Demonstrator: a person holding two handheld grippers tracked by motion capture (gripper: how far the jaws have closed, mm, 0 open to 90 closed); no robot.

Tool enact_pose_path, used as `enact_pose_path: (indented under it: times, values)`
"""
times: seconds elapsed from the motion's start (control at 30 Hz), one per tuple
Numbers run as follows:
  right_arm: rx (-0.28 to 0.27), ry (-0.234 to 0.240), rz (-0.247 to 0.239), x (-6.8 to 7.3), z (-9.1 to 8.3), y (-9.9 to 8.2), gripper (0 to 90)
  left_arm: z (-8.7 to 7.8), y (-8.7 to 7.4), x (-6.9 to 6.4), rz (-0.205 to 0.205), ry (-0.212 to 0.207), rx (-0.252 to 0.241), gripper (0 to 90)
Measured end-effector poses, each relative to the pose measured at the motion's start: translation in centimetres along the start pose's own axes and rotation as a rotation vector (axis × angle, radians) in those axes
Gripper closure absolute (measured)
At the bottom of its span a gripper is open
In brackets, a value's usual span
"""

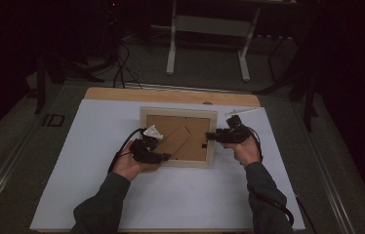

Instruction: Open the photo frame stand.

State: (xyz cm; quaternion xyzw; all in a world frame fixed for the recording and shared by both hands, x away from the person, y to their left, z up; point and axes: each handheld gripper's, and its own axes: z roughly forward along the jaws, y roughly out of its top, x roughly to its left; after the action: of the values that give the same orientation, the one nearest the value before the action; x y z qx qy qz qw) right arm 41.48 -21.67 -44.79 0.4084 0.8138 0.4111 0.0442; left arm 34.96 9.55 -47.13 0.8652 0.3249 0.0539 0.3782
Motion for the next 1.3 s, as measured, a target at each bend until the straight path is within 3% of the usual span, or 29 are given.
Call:
enact_pose_path:
  times: [0.7,1.3]
  values:
    - [-0.070,-0.100,-0.063,1.4,-0.9,0.5,62.6,0.2,0.7,0.0,0.007,0.073,-0.025,70.5]
    - [-0.091,-0.186,-0.125,2.2,-0.9,0.5,62.9,0.8,1.1,-0.1,-0.017,0.091,-0.058,73.8]
